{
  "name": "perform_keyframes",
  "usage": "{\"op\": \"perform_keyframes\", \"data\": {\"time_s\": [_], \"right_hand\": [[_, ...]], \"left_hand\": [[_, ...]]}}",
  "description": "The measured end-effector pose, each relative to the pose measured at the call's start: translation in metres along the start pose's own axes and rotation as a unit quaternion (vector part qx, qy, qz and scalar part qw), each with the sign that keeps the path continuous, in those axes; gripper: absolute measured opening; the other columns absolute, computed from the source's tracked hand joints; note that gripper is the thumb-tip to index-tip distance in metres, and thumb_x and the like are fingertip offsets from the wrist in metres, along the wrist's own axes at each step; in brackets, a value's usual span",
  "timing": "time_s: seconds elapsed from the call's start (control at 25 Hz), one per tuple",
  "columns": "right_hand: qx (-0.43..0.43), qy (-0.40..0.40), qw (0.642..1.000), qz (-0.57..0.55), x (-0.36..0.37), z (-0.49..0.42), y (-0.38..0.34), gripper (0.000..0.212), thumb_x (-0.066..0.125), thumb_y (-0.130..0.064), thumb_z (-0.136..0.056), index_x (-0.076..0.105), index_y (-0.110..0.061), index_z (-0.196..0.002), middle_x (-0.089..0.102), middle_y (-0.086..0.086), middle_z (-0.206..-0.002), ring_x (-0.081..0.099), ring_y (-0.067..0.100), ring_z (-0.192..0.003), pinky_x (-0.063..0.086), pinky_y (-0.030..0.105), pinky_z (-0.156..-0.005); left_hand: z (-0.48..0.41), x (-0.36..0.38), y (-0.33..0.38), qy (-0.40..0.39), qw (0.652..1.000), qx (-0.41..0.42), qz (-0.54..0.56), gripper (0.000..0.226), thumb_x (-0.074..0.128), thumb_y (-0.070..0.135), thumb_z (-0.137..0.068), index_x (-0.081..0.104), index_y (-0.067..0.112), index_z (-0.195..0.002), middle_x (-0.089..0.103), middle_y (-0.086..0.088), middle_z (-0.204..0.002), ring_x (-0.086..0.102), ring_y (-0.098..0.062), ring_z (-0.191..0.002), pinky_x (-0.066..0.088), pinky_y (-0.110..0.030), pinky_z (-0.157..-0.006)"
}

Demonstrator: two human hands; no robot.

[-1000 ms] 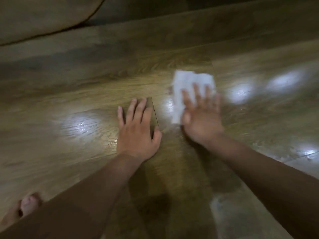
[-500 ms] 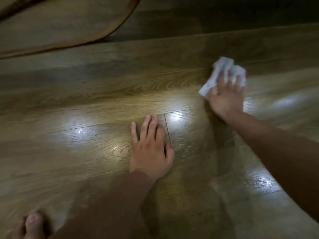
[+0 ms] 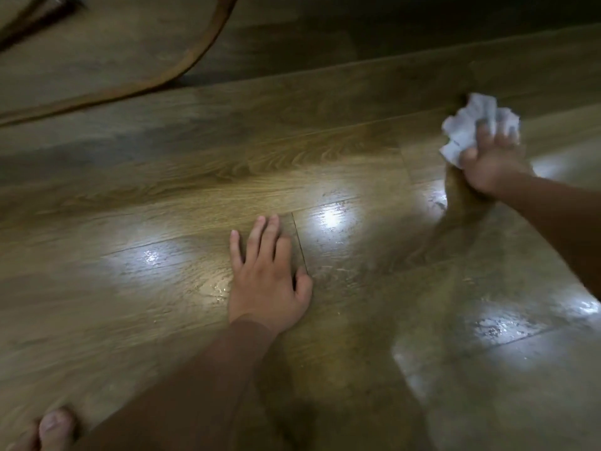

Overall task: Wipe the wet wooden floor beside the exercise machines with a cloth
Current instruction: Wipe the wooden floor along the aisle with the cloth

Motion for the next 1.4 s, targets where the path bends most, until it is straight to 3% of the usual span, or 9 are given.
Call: {"op": "perform_keyframes", "data": {"time_s": [0.16,0.32,0.4,0.6,0.8,0.96,1.12,1.24,1.4], "right_hand": [[-0.004,0.036,0.999,-0.027,0.030,0.066,-0.006,0.086,-0.003,-0.045,-0.081,0.004,-0.011,-0.160,-0.002,0.020,-0.166,-0.003,0.042,-0.152,-0.001,0.057,-0.123],[-0.288,0.033,0.957,-0.014,0.070,0.173,-0.063,0.072,0.015,-0.045,-0.091,0.022,-0.021,-0.158,0.014,0.010,-0.166,0.008,0.035,-0.154,-0.001,0.050,-0.122],[-0.340,0.063,0.938,-0.026,0.076,0.189,-0.039,0.067,0.030,-0.042,-0.093,0.032,-0.018,-0.155,0.024,0.009,-0.164,0.017,0.031,-0.153,0.006,0.047,-0.124],[0.028,0.071,0.994,-0.078,0.117,0.299,0.173,0.068,0.019,-0.042,-0.099,0.018,-0.007,-0.158,0.012,0.022,-0.164,0.010,0.044,-0.151,0.010,0.058,-0.123],[0.364,-0.017,0.918,-0.158,0.139,0.405,0.250,0.077,0.008,-0.051,-0.096,0.014,-0.003,-0.156,0.014,0.038,-0.157,0.020,0.061,-0.141,0.021,0.072,-0.111],[0.141,0.124,0.974,-0.123,0.109,0.279,0.142,0.074,0.017,-0.038,-0.091,0.027,-0.002,-0.154,0.016,0.029,-0.161,0.013,0.048,-0.149,0.005,0.064,-0.119],[0.023,0.067,0.991,-0.117,0.083,0.230,0.148,0.069,0.025,-0.045,-0.098,0.013,-0.017,-0.160,0.001,0.010,-0.168,-0.003,0.030,-0.155,-0.007,0.047,-0.124],[0.209,0.117,0.963,-0.126,0.132,0.351,0.240,0.071,0.021,-0.043,-0.098,0.016,-0.008,-0.159,0.007,0.019,-0.166,0.003,0.037,-0.154,0.000,0.050,-0.123],[0.485,-0.043,0.858,-0.161,0.167,0.547,0.336,0.085,0.013,-0.058,-0.091,0.016,0.000,-0.153,0.017,0.033,-0.157,0.019,0.055,-0.144,0.021,0.068,-0.115]], "left_hand": [[0.000,0.002,0.000,0.013,1.000,-0.007,-0.005,0.055,0.043,0.042,-0.081,0.055,0.004,-0.120,0.040,-0.014,-0.152,0.024,-0.029,-0.146,0.010,-0.059,-0.119],[0.000,0.003,0.000,0.022,1.000,-0.008,-0.005,0.062,0.041,0.042,-0.081,0.054,0.001,-0.125,0.040,-0.015,-0.152,0.025,-0.030,-0.146,0.007,-0.054,-0.121],[-0.001,0.002,0.001,0.018,1.000,-0.009,-0.008,0.064,0.041,0.042,-0.081,0.052,0.000,-0.127,0.039,-0.017,-0.152,0.025,-0.030,-0.145,0.007,-0.053,-0.121],[-0.002,-0.012,0.020,-0.001,0.999,-0.052,0.011,0.070,0.040,0.043,-0.074,0.053,-0.002,-0.125,0.041,-0.021,-0.148,0.030,-0.037,-0.141,0.013,-0.059,-0.118],[0.014,0.020,0.173,-0.111,0.966,0.231,-0.027,0.061,0.044,0.044,-0.078,0.051,0.017,-0.133,0.041,-0.006,-0.151,0.025,-0.030,-0.146,0.008,-0.064,-0.117],[0.018,0.052,0.263,-0.113,0.949,0.296,0.001,0.059,0.038,0.043,-0.087,0.047,0.015,-0.138,0.037,-0.006,-0.154,0.023,-0.030,-0.147,0.006,-0.064,-0.117],[0.011,0.066,0.275,-0.141,0.944,0.296,-0.039,0.062,0.034,0.045,-0.087,0.042,0.021,-0.143,0.033,-0.008,-0.157,0.025,-0.031,-0.145,0.011,-0.066,-0.115],[0.008,0.065,0.274,-0.139,0.938,0.311,-0.065,0.066,0.033,0.052,-0.088,0.036,0.024,-0.148,0.024,-0.004,-0.161,0.013,-0.027,-0.149,0.006,-0.063,-0.117],[0.006,0.070,0.268,-0.096,0.934,0.336,-0.072,0.065,0.035,0.054,-0.087,0.044,0.020,-0.142,0.034,-0.008,-0.156,0.026,-0.033,-0.142,0.012,-0.065,-0.114]]}}
Point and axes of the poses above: each hand's wrist, its own z-axis away from the middle knuckle, its own x-axis out of the palm, y = z × x, the point moved 1 cm from there along -z, towards the middle knuckle
